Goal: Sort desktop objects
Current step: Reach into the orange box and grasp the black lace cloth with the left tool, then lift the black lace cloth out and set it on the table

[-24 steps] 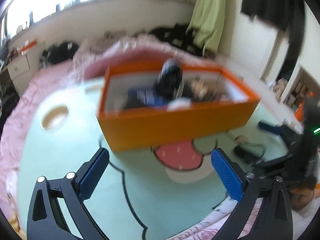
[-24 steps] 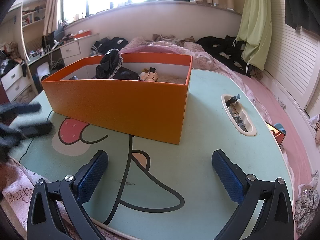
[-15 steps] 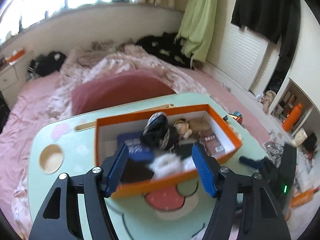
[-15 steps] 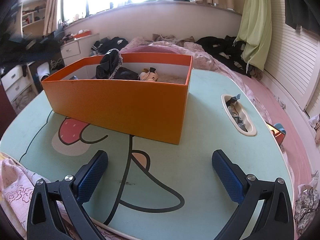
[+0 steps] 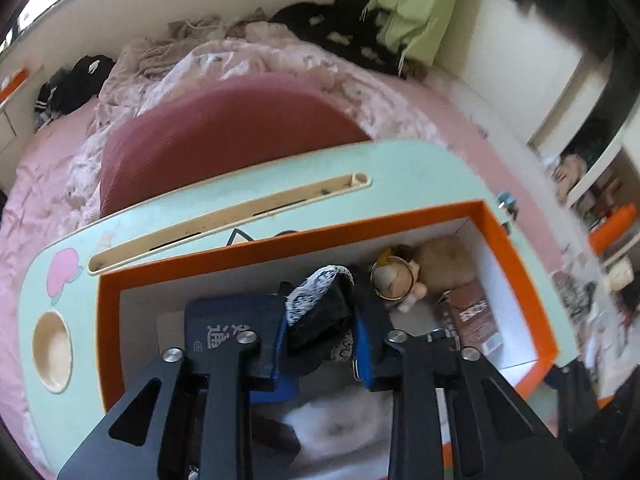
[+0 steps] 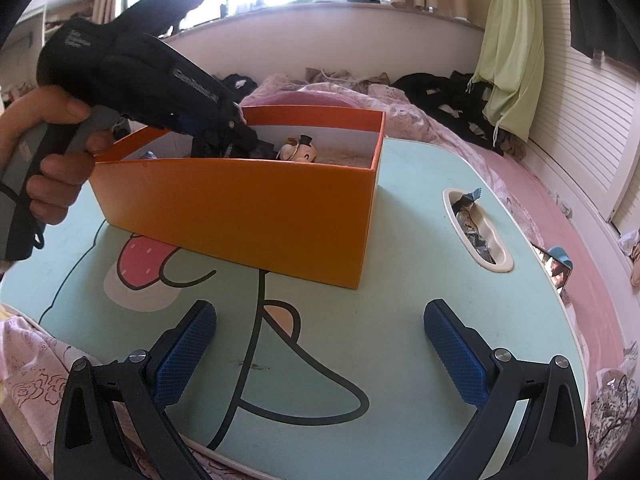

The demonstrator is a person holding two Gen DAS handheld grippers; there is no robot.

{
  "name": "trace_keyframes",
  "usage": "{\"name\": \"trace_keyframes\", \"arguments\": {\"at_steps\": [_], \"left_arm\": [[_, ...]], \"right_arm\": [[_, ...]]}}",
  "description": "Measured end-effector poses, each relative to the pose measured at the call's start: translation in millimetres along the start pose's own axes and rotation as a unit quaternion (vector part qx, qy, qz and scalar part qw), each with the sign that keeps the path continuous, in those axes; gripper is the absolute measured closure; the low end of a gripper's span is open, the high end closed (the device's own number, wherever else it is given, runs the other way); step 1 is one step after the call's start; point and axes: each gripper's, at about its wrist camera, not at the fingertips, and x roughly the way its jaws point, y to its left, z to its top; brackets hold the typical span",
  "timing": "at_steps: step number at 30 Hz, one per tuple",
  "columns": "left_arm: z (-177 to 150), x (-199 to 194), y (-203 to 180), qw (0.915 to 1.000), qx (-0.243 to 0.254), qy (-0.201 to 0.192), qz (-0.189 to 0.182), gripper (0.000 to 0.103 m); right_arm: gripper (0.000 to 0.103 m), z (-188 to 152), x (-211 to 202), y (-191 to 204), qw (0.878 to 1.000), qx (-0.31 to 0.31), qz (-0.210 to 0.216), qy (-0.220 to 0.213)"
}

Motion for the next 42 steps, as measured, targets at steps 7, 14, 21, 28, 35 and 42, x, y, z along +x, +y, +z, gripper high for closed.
{"name": "trace_keyframes", "arguments": {"at_steps": [7, 14, 21, 28, 35, 42], "left_arm": [[-19.6, -104.9, 4.2, 0.9909, 0.001, -0.113, -0.072, 0.078], [-86.5, -133.3, -5.8, 0.9879, 0.044, -0.095, -0.115, 0.078], [-118.1, -70.3, -8.9, 0.9884, 0.027, -0.058, -0.138, 0.068], [-117.9, -66.6, -4.0, 0.9919, 0.004, -0.093, -0.086, 0.036], [-154.3, -87.0, 3.8, 0.9927, 0.065, -0.088, -0.05, 0.03], [-170.5, -81.2, -11.4, 0.9884, 0.125, -0.074, -0.045, 0.029]], "right_arm": [[0.0, 0.6, 0.7, -0.5, 1.0, 0.0, 0.0, 0.0], [0.0, 1.0, 1.3, -0.8, 1.0, 0.0, 0.0, 0.0], [0.0, 1.0, 1.7, -0.9, 1.0, 0.0, 0.0, 0.0], [0.0, 0.6, 1.6, -1.2, 1.0, 0.0, 0.0, -0.001], [0.0, 3.3, 4.8, -3.5, 1.0, 0.003, -0.006, 0.005], [0.0, 29.8, 24.8, -25.8, 0.997, 0.059, -0.007, 0.047]]}}
